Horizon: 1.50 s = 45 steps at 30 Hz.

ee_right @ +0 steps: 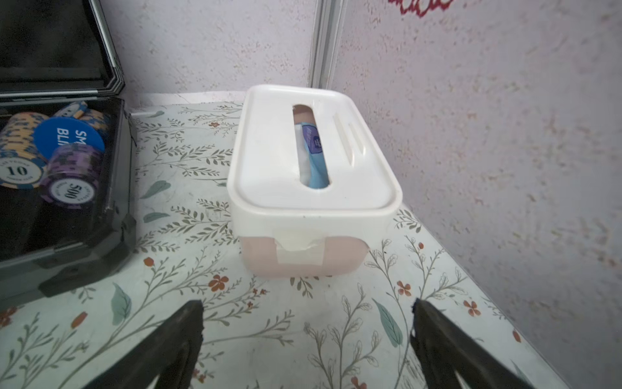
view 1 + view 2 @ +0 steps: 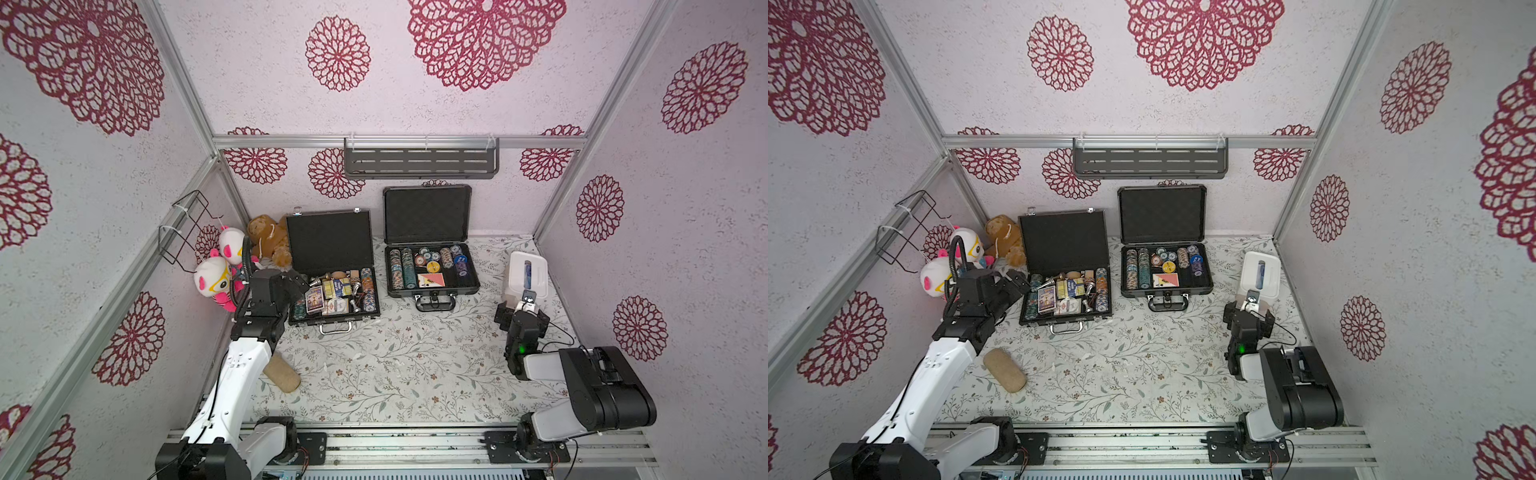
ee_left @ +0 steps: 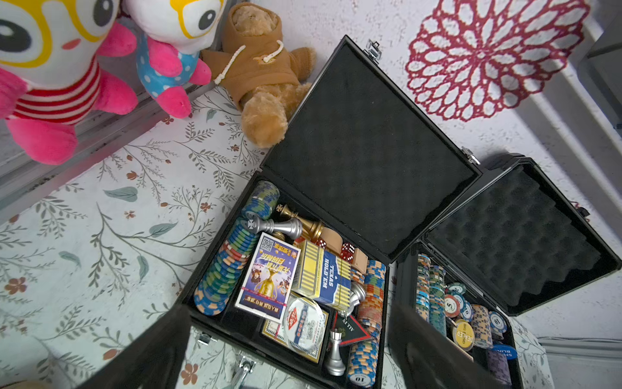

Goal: Open the poker set cases
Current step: Reset both arms

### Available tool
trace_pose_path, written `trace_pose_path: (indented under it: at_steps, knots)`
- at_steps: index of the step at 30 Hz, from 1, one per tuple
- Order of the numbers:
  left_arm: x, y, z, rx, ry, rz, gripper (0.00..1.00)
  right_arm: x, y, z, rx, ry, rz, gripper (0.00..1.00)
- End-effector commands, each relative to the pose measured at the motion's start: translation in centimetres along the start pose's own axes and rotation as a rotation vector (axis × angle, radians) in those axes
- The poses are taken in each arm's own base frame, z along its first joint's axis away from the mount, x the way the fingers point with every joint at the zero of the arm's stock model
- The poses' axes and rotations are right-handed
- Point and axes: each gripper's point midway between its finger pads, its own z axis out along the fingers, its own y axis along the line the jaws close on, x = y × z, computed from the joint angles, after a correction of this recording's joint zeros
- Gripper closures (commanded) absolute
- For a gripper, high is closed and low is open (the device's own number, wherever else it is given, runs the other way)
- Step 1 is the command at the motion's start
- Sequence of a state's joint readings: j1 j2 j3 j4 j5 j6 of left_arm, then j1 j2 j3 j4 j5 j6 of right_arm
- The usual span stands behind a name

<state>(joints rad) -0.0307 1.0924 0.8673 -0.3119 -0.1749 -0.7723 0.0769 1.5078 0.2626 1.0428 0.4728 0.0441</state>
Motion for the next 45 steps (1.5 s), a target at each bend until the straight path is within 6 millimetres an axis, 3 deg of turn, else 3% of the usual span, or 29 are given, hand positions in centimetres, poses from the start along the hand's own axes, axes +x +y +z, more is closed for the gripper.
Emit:
trace_pose_path:
  at_steps: [1, 5, 7, 11, 14, 19, 24, 27, 30, 36, 45]
  knots:
    - [-0.6, -1.3, -0.3, 0.044, -0.047, 0.042, 0.03, -2.1, 0.9, -0.4, -0.067, -0.118, 0.062, 0.01]
    - [-1.4, -1.4, -0.7, 0.013, -0.108, 0.113, 0.03, -2.6, 0.7, -0.2, -0.056, -0.13, 0.063, 0.01]
    - [-2.1, -0.4, -0.6, -0.049, -0.15, 0.128, 0.03, -2.4, 0.8, -0.3, -0.059, -0.116, 0.061, 0.01]
    - [-4.9, 5.7, -1.5, -0.413, -0.357, 0.086, 0.03, -2.4, 0.8, -0.3, -0.055, -0.124, 0.055, 0.01]
    - [-4.8, 8.6, -2.0, -0.596, -0.413, 0.114, 0.03, -2.4, 0.8, -0.3, -0.058, -0.12, 0.055, 0.01]
    - [-1.9, 7.6, 2.2, -0.553, -0.196, 0.435, 0.03, -2.4, 0.8, -0.3, -0.058, -0.121, 0.055, 0.01]
    - [-0.1, 9.3, 4.4, -0.601, -0.212, 0.519, 0.03, -2.4, 0.8, -0.3, -0.058, -0.122, 0.056, 0.01]
    - [0.8, 9.2, 4.8, -0.52, -0.25, 0.525, 0.03, -2.4, 0.8, -0.3, -0.058, -0.121, 0.055, 0.01]
    - [1.6, 7.7, 5.0, -0.359, -0.29, 0.547, 0.03, -2.4, 0.8, -0.3, -0.058, -0.123, 0.056, 0.01]
    - [1.7, 6.5, 5.1, -0.167, -0.384, 0.543, 0.03, -2.4, 0.8, -0.3, -0.058, -0.122, 0.056, 0.01]
    - [1.0, 8.0, 5.5, -0.142, -0.412, 0.504, 0.03, -2.5, 0.8, -0.3, -0.057, -0.123, 0.056, 0.01]
